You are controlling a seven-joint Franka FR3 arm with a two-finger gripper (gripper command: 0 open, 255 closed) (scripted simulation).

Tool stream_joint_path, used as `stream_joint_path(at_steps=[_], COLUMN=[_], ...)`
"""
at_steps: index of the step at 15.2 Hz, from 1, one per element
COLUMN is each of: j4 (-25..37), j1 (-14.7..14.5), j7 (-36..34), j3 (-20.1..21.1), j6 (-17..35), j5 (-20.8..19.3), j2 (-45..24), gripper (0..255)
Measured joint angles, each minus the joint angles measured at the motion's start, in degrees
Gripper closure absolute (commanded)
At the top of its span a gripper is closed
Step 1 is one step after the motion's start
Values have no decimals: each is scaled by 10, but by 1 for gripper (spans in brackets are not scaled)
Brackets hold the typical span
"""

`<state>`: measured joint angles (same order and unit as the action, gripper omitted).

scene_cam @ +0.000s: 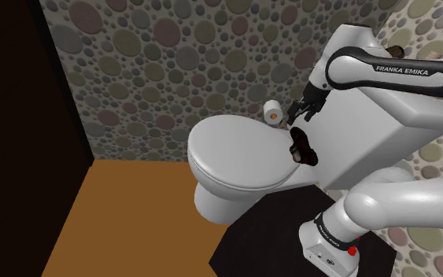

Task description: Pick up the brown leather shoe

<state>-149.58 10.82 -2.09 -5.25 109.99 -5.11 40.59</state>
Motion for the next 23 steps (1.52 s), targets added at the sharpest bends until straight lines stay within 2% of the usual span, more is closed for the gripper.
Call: stream_joint_path(at_steps=[8, 15, 19, 23], j4=[-35, -26, -17, -28], j1=[65, 112, 118, 127], j7=[4, 4, 4, 3], j3=[-58, -110, -109, -99], j6=[143, 273, 321, 361], j5=[-54, -85, -57, -79], j2=[-88, -207, -248, -268], gripper=[0, 0, 0, 0])
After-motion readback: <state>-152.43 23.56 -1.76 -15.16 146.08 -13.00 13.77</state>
